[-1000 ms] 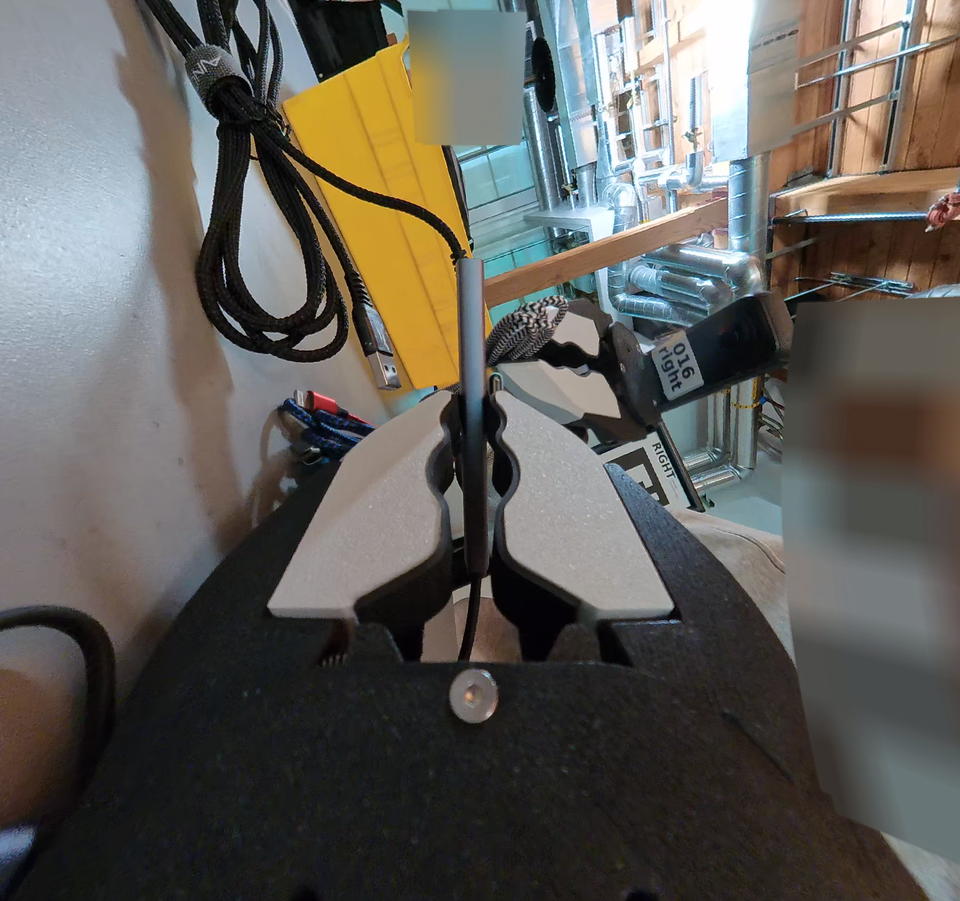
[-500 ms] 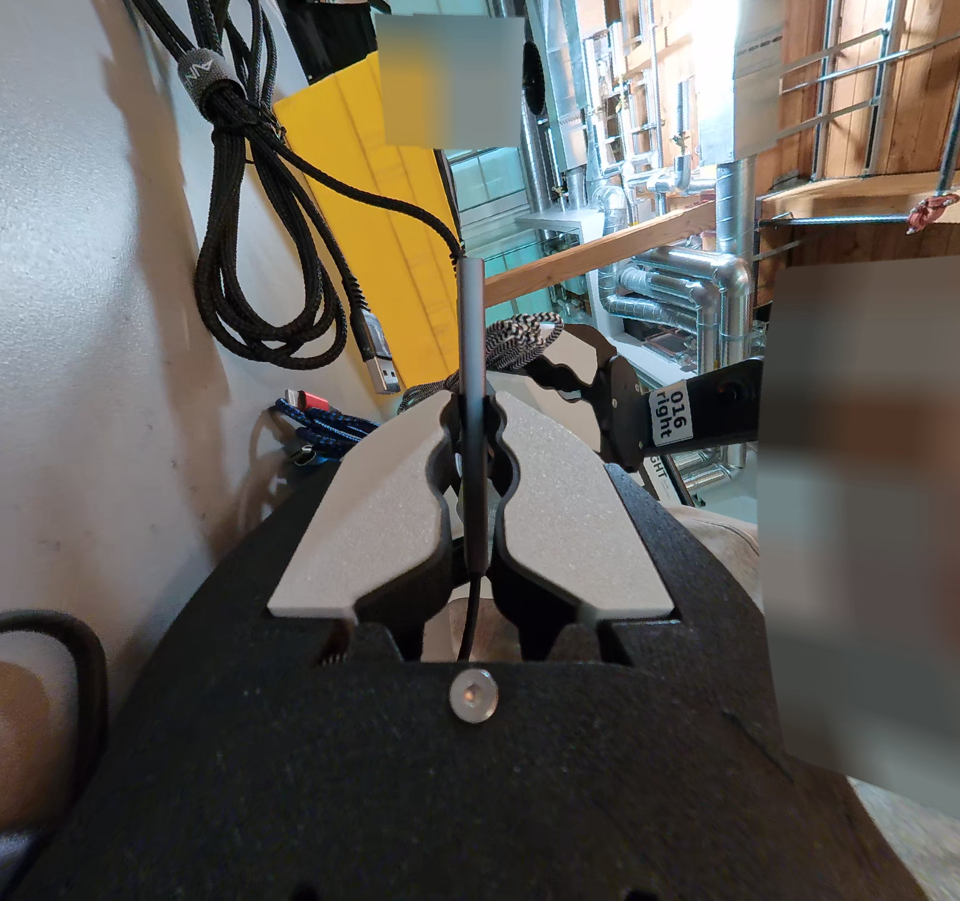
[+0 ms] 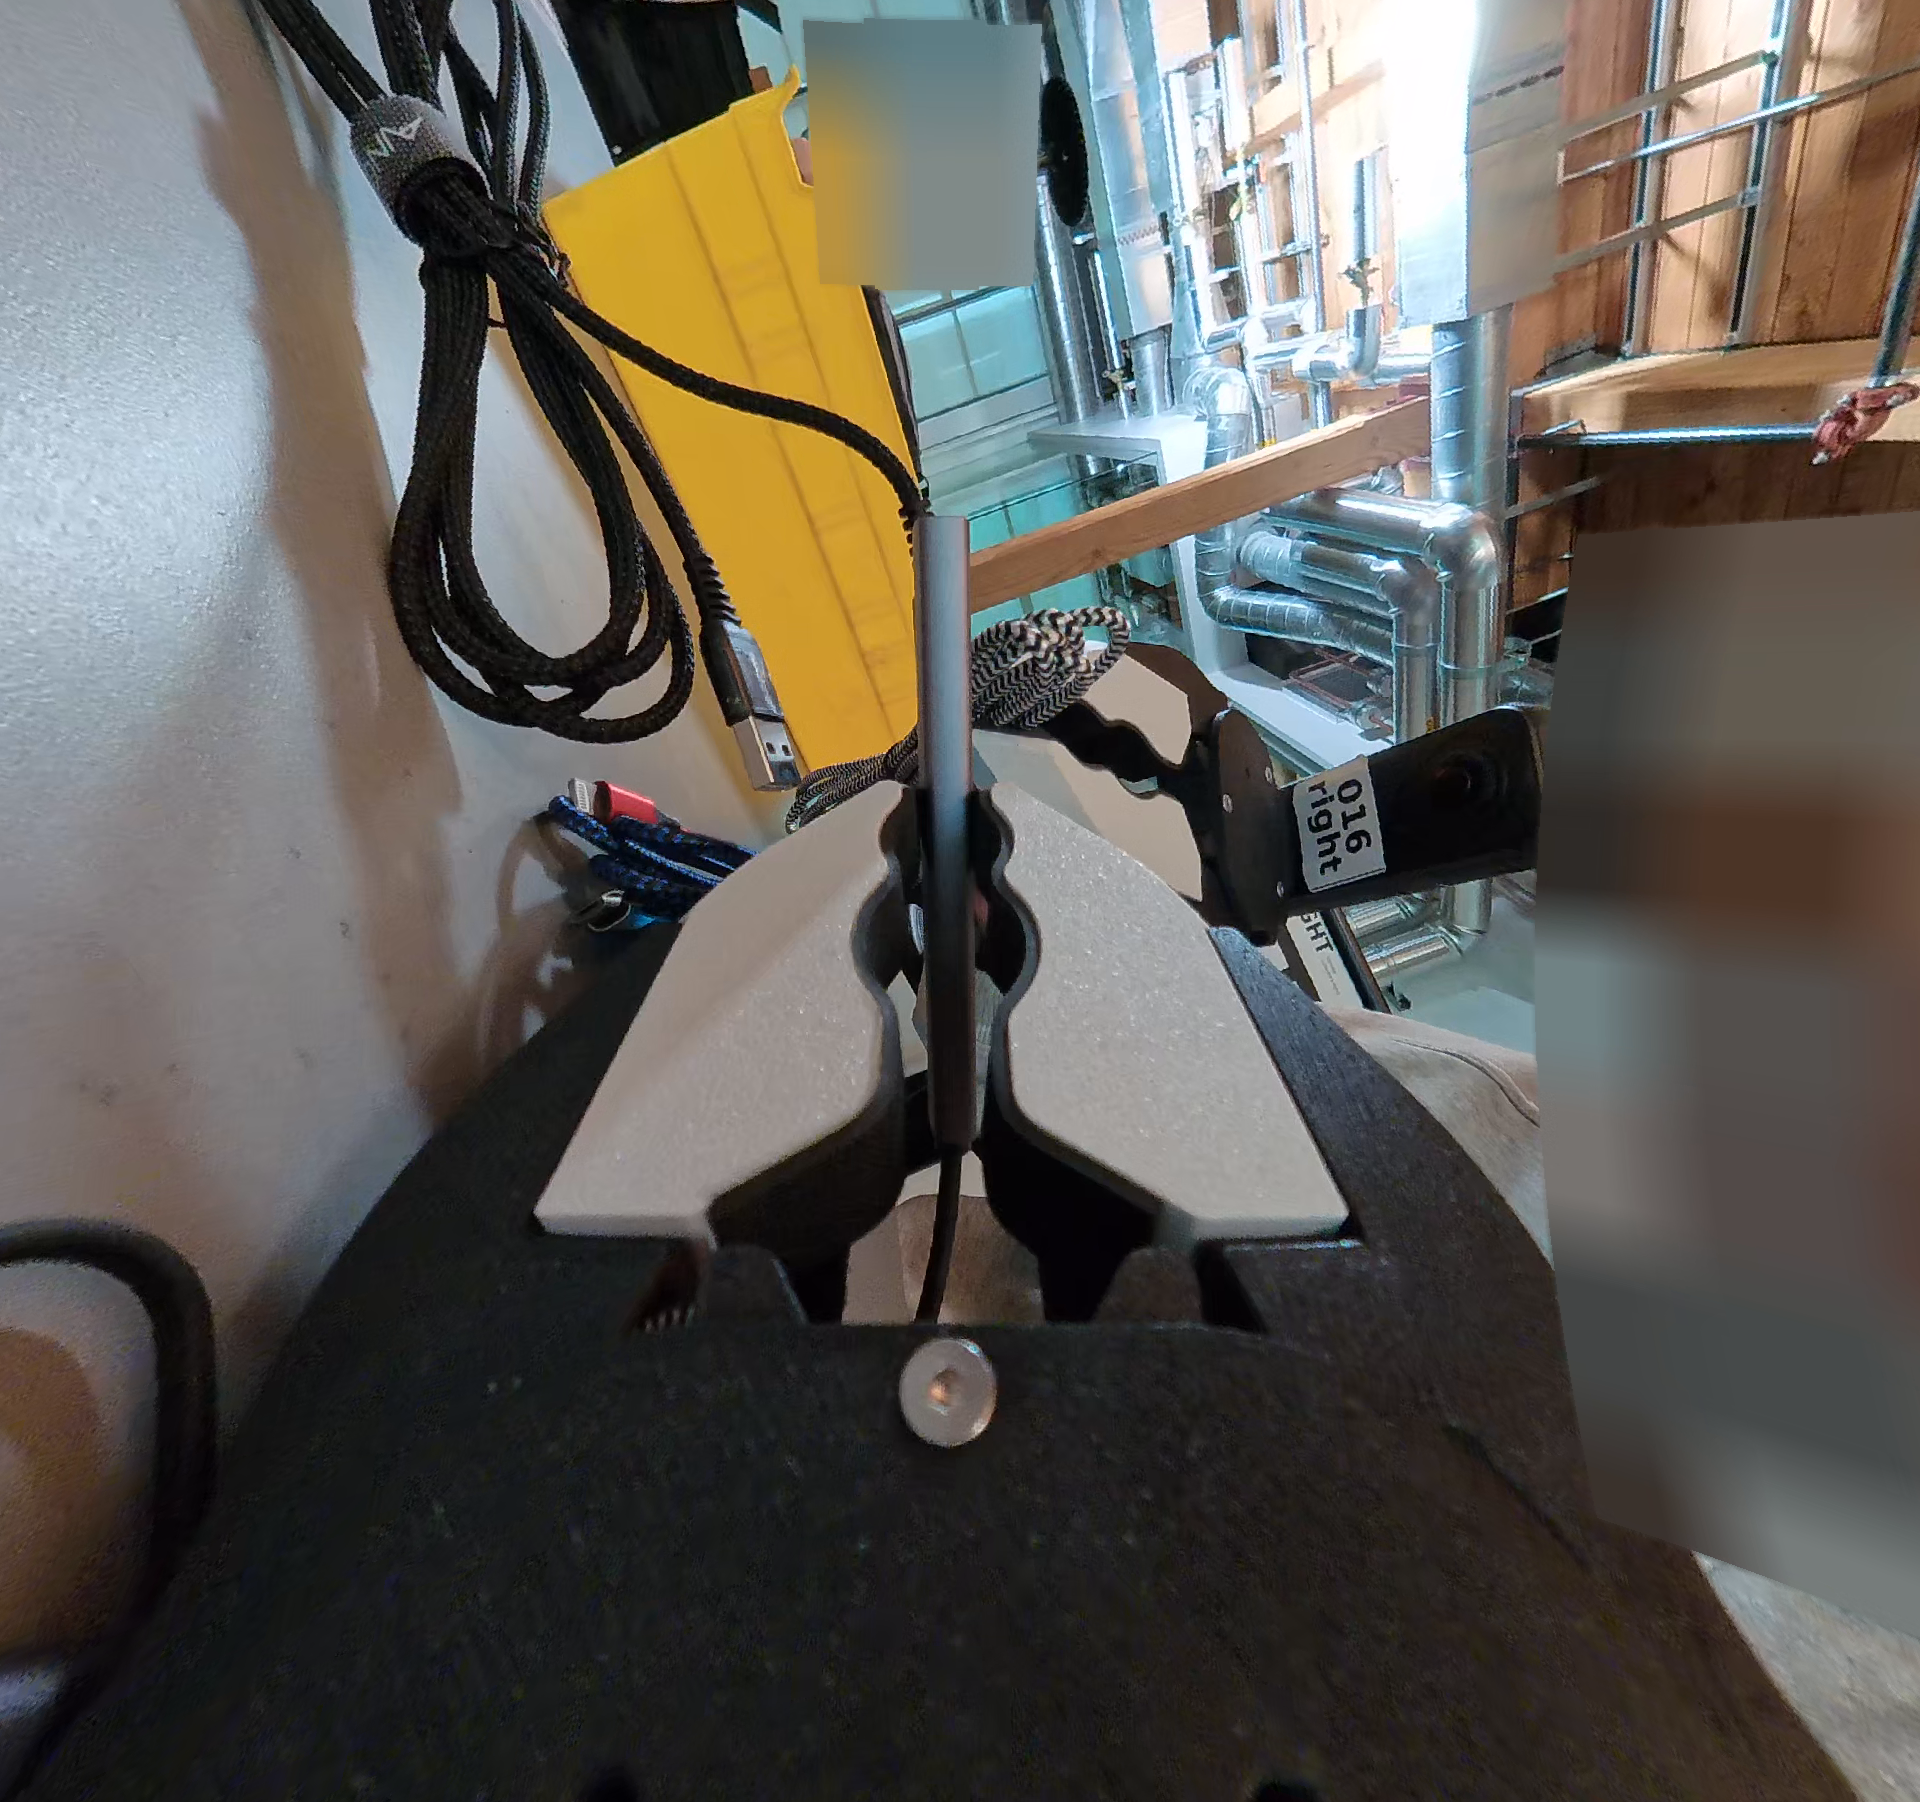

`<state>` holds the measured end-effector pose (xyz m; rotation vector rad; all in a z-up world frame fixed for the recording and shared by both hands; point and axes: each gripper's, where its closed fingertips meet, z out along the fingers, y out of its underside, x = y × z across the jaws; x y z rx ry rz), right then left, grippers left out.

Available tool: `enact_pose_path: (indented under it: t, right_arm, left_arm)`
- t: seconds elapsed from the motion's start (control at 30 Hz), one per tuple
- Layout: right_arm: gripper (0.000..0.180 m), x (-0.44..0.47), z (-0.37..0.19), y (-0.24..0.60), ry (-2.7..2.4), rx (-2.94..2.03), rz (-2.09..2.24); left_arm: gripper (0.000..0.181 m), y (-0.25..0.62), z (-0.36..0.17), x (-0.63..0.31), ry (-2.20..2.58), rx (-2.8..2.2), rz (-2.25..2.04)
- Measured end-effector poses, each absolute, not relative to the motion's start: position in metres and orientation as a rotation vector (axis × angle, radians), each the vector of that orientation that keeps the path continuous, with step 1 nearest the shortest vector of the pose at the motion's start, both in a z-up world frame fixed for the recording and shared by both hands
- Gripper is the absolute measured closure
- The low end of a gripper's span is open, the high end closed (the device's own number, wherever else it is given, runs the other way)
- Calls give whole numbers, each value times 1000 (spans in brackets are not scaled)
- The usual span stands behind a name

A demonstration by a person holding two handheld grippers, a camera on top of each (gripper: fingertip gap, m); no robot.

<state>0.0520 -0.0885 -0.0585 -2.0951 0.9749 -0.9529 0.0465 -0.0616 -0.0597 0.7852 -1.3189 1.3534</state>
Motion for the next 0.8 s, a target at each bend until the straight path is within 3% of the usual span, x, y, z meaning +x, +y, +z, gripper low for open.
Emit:
enact_pose_path:
  t: [0.47, 0.8]
  right_arm:
    - [167, 52, -62, -78, 943, -2036, -855]
    - [106, 53, -50, -94, 973, -1878, -568]
  left_arm:
    - [172, -61, -60, 46, -1317, 782, 1355]
    - [172, -61, -60, 46, -1322, 784, 1351]
